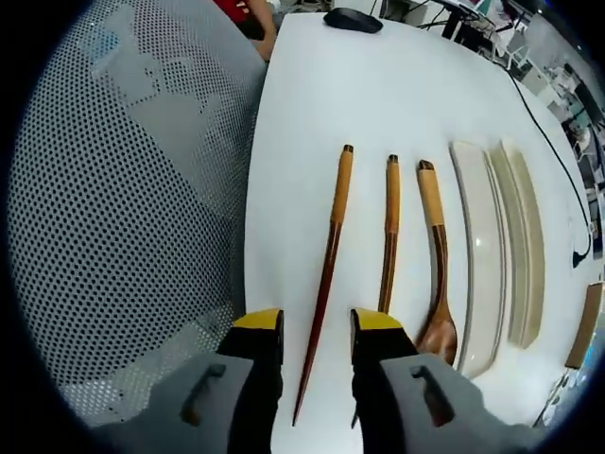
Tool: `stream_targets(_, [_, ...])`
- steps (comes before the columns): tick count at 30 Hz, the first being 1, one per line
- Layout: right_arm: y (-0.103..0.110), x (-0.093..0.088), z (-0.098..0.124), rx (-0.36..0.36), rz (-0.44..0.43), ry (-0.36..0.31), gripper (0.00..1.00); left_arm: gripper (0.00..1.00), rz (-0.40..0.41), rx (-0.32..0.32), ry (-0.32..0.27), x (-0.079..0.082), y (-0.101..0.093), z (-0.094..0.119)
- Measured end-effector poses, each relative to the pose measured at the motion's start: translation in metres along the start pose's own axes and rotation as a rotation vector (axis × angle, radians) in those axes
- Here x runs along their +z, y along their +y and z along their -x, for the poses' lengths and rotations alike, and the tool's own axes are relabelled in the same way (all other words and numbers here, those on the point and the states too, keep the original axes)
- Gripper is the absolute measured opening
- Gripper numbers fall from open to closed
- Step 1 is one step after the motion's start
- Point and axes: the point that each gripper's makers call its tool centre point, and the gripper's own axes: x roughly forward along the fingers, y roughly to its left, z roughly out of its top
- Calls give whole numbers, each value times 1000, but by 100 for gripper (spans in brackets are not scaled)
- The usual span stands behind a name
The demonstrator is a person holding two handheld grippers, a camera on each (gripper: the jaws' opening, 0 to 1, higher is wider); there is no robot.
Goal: Arrange the utensils inside the cutlery case until each visible utensil rests in its matching compartment.
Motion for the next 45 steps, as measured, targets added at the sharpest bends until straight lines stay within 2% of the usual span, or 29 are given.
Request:
stream_targets(9, [0, 0, 0, 7, -13, 15, 25, 57, 5, 5, -2, 0, 1, 0])
stream_targets(14, [-2, 0, 0, -7, -69, -18, 23, 57, 3, 1, 1, 0, 0, 0])
stream_targets(23, [-2, 2, -1, -9, -68, -1, 23, 57, 3, 3, 2, 0, 0, 0])
stream_targets(29, [-3, 4, -1, -20, -92, -20, 22, 57, -4, -5, 9, -1, -1, 0])
stream_targets(38, [-3, 6, -1, -23, -103, -32, 18, 57, -5, -2, 8, -1, -1, 0])
stream_targets(45, [-4, 8, -2, -28, -113, -43, 11, 57, -15, -10, 19, -3, -3, -1])
